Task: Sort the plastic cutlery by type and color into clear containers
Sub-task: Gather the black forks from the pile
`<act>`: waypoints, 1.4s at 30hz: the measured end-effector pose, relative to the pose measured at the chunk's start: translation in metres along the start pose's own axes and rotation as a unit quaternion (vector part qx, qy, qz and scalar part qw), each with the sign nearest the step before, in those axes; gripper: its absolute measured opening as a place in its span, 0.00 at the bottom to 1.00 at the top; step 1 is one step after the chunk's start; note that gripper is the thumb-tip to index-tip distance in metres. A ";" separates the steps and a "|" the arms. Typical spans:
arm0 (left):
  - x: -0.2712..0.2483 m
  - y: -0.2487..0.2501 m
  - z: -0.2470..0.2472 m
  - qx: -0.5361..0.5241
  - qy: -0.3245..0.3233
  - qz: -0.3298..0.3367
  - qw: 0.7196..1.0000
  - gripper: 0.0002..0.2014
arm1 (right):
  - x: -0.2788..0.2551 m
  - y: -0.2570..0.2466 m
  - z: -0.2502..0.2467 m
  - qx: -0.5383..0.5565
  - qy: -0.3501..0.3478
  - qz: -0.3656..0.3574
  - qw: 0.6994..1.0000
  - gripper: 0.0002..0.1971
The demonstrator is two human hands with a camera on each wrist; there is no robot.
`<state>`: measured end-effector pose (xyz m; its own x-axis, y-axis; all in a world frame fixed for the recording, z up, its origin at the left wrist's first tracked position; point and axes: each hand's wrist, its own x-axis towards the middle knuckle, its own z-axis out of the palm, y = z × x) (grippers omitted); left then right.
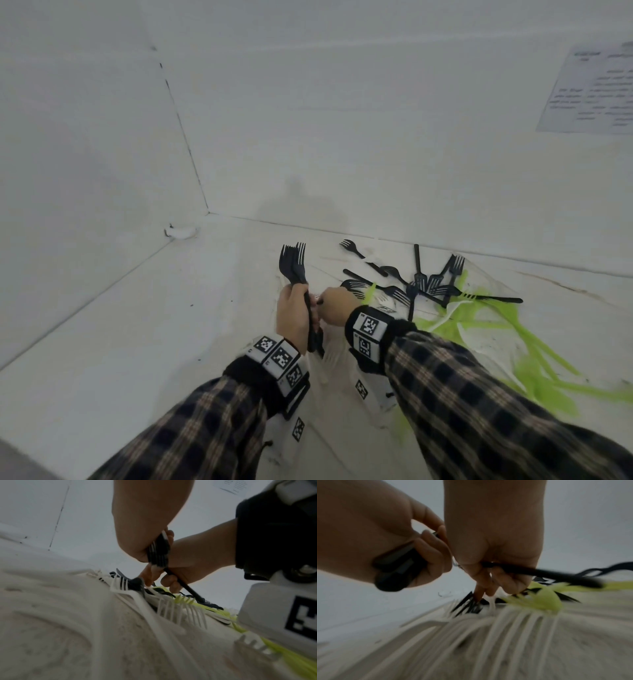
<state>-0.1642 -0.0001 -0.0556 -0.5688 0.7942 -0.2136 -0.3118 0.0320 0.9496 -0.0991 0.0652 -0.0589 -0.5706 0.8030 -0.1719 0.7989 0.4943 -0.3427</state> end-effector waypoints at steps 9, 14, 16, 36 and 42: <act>0.011 0.010 -0.013 -0.029 0.026 0.005 0.999 0.08 | 0.009 0.014 -0.003 -0.086 0.004 -0.112 0.990 0.15; 0.007 0.016 -0.016 -0.047 0.033 0.017 0.998 0.07 | 0.013 0.024 -0.017 -0.066 0.024 -0.097 0.993 0.12; 0.006 0.017 -0.017 -0.041 0.033 0.017 0.998 0.07 | 0.013 0.030 -0.021 -0.073 0.049 -0.062 0.994 0.10; 0.008 0.005 -0.004 -0.008 0.019 0.014 1.000 0.10 | 0.014 0.063 -0.023 -0.039 -0.029 0.045 0.998 0.19; 0.013 0.003 0.001 -0.007 0.012 0.015 1.000 0.10 | 0.021 0.064 -0.025 -0.029 -0.013 -0.014 0.999 0.21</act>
<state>-0.1716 0.0111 -0.0555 -0.5964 0.7799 -0.1898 -0.3039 -0.0006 0.9527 -0.0548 0.1218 -0.0617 -0.5969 0.7800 -0.1880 0.7919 0.5352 -0.2941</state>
